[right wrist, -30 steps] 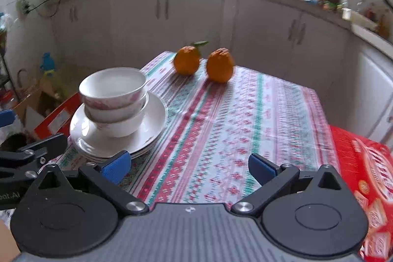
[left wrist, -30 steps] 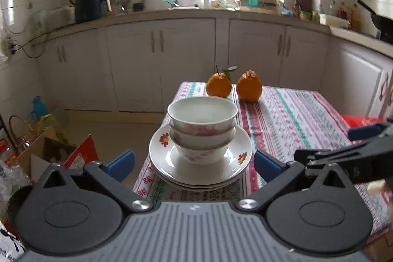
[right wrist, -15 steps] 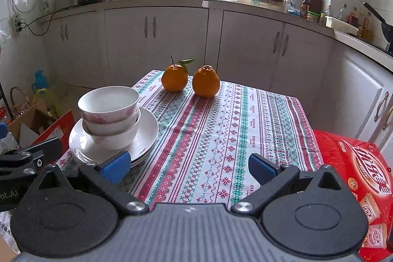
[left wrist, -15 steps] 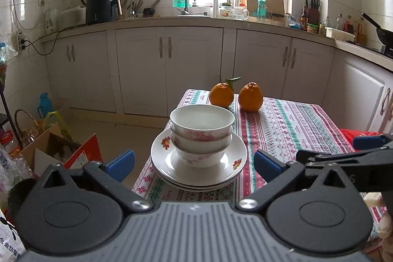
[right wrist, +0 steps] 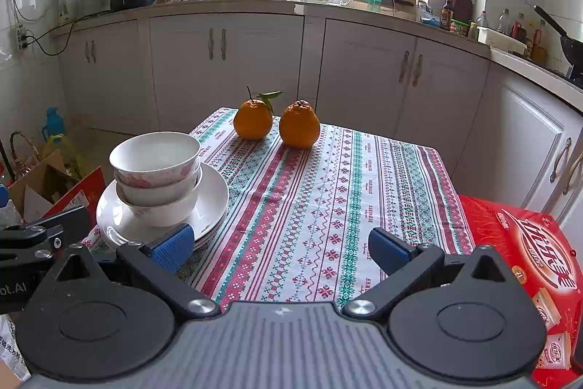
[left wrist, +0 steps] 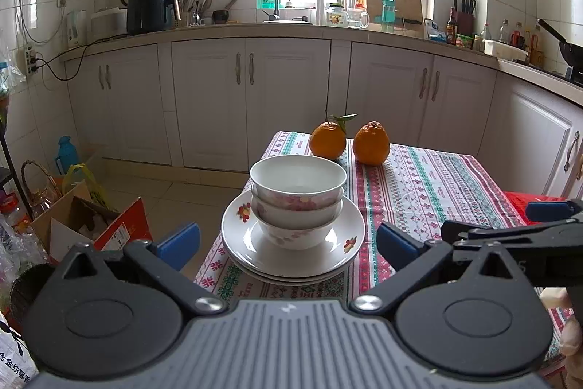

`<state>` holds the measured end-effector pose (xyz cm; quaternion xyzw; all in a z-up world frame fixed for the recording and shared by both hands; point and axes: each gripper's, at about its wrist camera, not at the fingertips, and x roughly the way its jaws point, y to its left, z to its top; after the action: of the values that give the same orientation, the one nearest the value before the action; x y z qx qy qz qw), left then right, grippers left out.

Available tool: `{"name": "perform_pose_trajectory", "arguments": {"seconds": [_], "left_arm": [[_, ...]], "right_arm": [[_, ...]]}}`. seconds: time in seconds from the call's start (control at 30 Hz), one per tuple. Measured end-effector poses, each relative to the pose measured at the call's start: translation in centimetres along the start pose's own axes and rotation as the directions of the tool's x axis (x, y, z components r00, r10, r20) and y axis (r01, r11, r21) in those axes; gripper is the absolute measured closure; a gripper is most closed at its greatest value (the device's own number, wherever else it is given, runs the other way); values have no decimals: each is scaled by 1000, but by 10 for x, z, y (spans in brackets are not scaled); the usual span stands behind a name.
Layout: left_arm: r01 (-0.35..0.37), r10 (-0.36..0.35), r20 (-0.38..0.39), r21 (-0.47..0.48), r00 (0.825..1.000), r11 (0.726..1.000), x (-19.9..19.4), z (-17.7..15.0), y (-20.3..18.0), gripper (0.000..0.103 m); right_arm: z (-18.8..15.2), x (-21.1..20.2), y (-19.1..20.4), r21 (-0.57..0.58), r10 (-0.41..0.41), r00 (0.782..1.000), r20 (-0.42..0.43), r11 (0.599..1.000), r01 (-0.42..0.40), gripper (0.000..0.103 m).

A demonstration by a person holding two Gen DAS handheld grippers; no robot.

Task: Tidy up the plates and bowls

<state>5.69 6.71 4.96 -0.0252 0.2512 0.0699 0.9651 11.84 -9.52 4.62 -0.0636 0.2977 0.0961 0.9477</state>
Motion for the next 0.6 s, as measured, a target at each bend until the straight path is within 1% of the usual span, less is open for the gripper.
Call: {"name": "perform_pose_trajectory", "arguments": {"seconds": [0.6], "left_arm": [[-12,12,-9,6,1000,1000,1,2,-3,1]], "right_arm": [[0,3,-2,10,-1,1000,-3,1000,1,0]]}}
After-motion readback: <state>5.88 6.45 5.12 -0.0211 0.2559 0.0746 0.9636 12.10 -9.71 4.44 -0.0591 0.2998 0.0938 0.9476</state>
